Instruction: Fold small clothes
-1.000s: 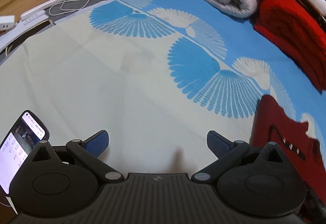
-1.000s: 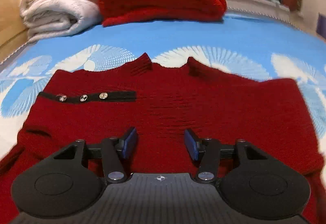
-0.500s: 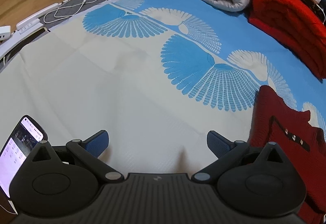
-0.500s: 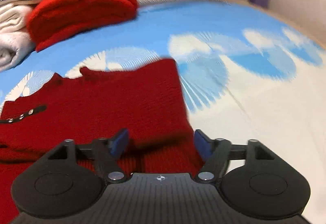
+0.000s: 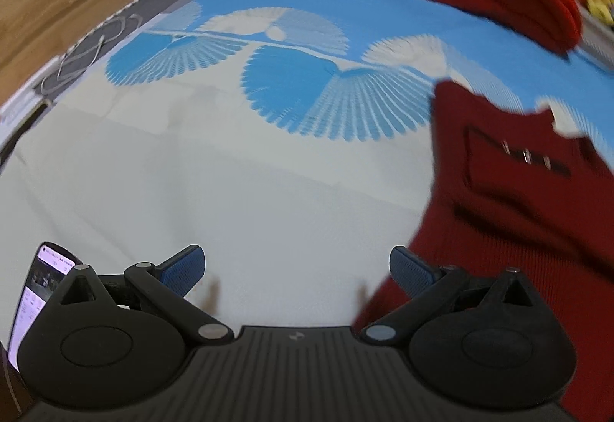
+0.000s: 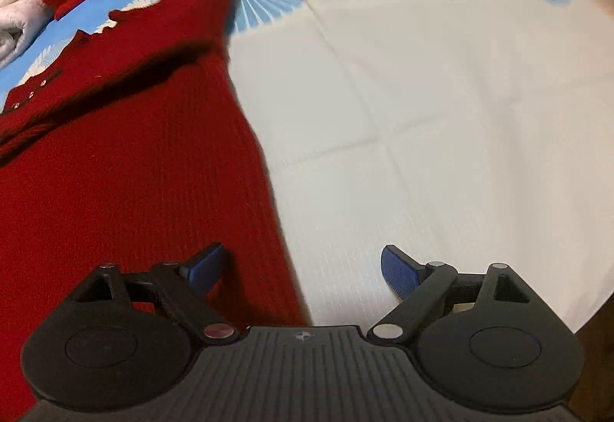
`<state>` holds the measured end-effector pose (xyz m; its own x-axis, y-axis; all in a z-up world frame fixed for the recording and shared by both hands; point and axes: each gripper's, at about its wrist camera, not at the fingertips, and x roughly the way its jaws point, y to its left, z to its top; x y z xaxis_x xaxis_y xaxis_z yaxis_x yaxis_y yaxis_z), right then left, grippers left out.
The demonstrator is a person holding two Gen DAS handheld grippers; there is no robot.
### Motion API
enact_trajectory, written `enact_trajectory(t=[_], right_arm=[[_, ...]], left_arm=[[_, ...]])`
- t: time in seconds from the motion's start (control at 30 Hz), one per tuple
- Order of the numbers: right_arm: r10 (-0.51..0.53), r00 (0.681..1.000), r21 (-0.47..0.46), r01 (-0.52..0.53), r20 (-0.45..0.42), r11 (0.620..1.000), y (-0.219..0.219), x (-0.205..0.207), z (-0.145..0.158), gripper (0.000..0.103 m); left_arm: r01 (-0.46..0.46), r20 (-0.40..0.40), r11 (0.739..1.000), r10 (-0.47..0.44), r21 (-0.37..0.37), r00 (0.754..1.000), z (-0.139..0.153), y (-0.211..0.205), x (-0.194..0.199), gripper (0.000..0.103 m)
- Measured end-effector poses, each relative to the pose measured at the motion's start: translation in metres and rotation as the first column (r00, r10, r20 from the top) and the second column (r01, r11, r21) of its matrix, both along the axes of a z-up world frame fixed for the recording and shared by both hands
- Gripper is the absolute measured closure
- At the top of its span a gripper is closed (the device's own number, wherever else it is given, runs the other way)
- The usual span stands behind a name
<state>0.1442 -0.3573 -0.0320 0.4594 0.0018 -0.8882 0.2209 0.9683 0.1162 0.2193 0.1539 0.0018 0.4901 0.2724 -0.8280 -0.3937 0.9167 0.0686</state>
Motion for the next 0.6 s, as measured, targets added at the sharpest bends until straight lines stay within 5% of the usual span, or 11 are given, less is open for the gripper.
enact_trajectory(t=[0.33,0.6], right_arm=[[0.072,0.997,-0.029,-0.072,0.008,0.997,-0.003,0.001,-0.001,0.009],[0.071,0.997,-0.039,-0.071,0.005,0.997,-0.001,0.006,-0.003,0.006]], left_arm=[[0.143,-0.04,0.983,-0.139,0.114,0.989,-0.017,-0.032,-0.029,0.0],[0.172,-0.055,0.979,-0.167,0.109,0.984,-0.019,-0.032,-0.028,0.0]])
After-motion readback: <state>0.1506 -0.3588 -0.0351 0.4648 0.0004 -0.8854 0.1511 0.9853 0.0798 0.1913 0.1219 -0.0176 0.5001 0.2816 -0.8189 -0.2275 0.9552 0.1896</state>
